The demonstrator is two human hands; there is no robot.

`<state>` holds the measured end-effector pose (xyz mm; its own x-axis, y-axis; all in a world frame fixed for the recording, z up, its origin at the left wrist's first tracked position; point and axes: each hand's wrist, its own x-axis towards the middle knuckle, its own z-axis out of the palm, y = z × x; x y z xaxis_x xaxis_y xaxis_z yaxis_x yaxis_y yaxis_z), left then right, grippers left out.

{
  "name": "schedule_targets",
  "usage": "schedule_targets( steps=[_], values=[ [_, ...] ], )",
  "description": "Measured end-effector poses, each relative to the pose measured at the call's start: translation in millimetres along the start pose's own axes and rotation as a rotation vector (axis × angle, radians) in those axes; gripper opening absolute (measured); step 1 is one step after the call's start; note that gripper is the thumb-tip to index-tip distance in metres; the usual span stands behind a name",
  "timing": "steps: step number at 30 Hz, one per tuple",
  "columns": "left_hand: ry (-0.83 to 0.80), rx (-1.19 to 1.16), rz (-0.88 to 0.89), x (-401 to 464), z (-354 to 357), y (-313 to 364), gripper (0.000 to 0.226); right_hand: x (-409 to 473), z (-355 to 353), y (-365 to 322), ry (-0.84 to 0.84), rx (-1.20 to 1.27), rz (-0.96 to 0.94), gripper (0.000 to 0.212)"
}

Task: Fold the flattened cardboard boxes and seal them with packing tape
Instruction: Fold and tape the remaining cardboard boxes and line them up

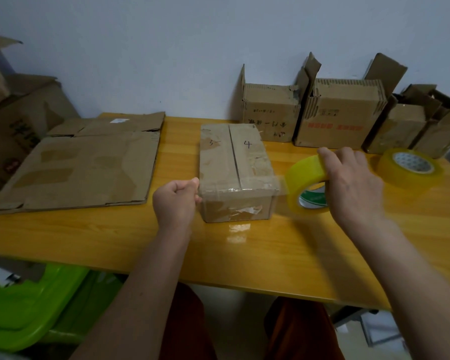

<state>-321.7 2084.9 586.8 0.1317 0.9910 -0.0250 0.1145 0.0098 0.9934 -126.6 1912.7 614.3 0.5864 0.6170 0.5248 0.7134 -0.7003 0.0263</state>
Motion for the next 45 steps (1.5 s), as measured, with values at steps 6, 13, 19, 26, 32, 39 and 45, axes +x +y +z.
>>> schedule_targets(
  steps=[6,13,19,26,32,39,45],
  values=[
    [0.018,0.048,-0.044,6,5,-13,0.015,0,12,-9,-0.111,-0.020,-0.005,0.054],
    [0.037,0.165,-0.098,3,23,-14,0.029,-1,21,-10,-0.164,0.045,-0.002,0.055],
    [-0.038,0.240,-0.321,15,19,-22,0.046,-4,20,-13,-0.189,0.049,0.004,0.061],
    [0.011,0.376,0.696,6,-7,-18,0.039,-9,12,-22,-0.267,0.113,-0.063,0.060],
    [-0.333,1.138,0.525,-13,11,24,0.049,-12,0,-39,-0.457,0.362,-0.230,0.066],
    [-0.522,1.329,0.381,-7,33,18,0.068,-12,-9,-32,-0.778,1.138,-0.143,0.068],
    [-0.568,1.345,0.370,-4,30,24,0.069,8,-12,-23,-0.932,0.915,-0.196,0.061]
  ],
)
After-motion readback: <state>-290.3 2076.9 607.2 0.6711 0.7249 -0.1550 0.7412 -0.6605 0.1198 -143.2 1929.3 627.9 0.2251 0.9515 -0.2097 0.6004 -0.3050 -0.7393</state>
